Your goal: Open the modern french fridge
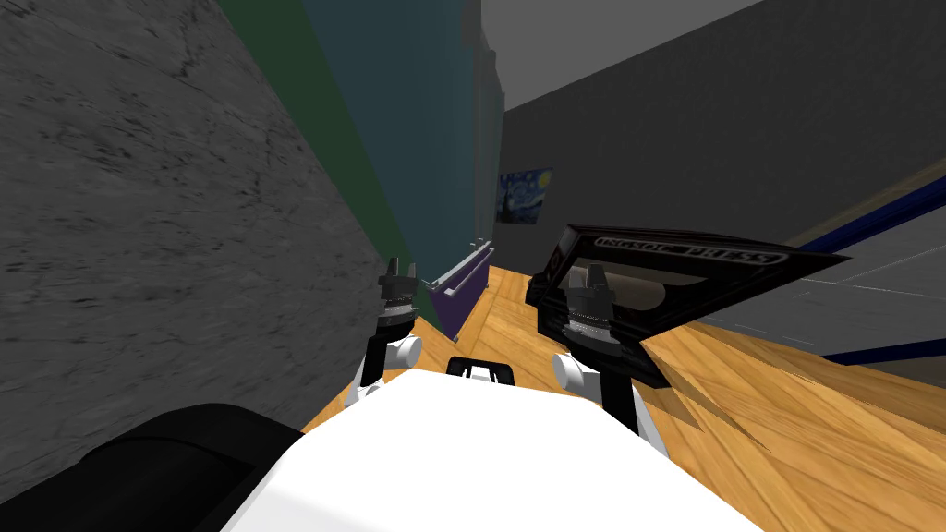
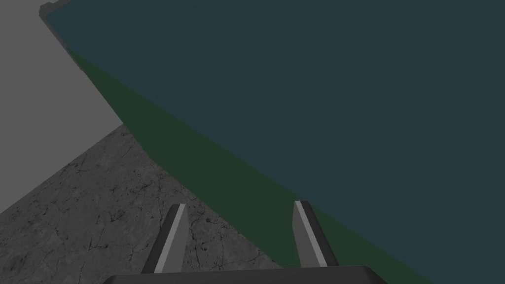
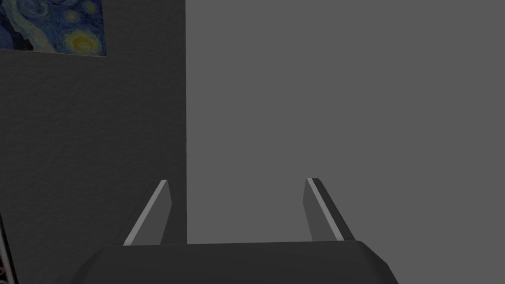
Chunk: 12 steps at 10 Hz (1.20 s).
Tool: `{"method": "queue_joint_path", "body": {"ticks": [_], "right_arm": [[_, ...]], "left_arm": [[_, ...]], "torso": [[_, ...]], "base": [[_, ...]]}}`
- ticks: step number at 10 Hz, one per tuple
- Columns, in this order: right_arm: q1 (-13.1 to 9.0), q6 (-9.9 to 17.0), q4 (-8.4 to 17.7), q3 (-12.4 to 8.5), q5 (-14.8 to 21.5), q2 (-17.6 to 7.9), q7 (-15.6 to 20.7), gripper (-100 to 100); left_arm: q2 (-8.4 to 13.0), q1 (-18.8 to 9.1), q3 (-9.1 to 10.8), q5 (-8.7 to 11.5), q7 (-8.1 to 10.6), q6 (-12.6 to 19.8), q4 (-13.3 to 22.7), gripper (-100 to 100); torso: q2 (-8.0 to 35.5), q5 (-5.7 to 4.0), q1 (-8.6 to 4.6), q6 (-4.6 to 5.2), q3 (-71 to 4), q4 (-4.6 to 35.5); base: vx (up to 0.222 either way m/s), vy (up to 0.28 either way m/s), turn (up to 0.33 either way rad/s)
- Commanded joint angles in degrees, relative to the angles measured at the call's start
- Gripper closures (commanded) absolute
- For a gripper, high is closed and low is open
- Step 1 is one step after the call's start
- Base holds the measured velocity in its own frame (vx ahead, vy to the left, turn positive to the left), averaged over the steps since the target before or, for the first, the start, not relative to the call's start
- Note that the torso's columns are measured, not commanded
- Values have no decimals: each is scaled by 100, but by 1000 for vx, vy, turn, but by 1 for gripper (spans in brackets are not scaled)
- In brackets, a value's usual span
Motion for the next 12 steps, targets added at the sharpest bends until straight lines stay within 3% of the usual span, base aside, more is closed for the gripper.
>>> {"method": "queue_joint_path", "body": {"ticks": [1,2,3,5,8,12], "right_arm": [[0,0,0,0,0,0,0,0],[0,0,0,0,0,0,0,0],[0,0,0,0,0,0,0,0],[2,0,2,0,0,0,0,0],[3,0,2,0,0,1,0,0],[3,0,2,0,0,0,0,0]], "left_arm": [[0,0,0,0,0,0,0,0],[0,0,0,0,0,0,0,0],[261,6,11,35,18,46,0,-100],[580,21,36,111,58,147,-4,-100],[972,72,114,352,184,461,-23,-100],[1082,157,231,714,376,925,-94,-100]], "torso": [[423,0,0,0,-846,423],[846,0,0,0,-1691,846],[1269,0,0,0,-2538,1269],[1501,-2,-7,0,-3053,1510],[1524,-1,-4,0,-3082,1533],[1548,3,9,0,-3068,1540]], "base": [[0,0,0],[0,0,0],[29,-8,17],[75,-41,27],[142,-84,52],[194,-94,61]]}}
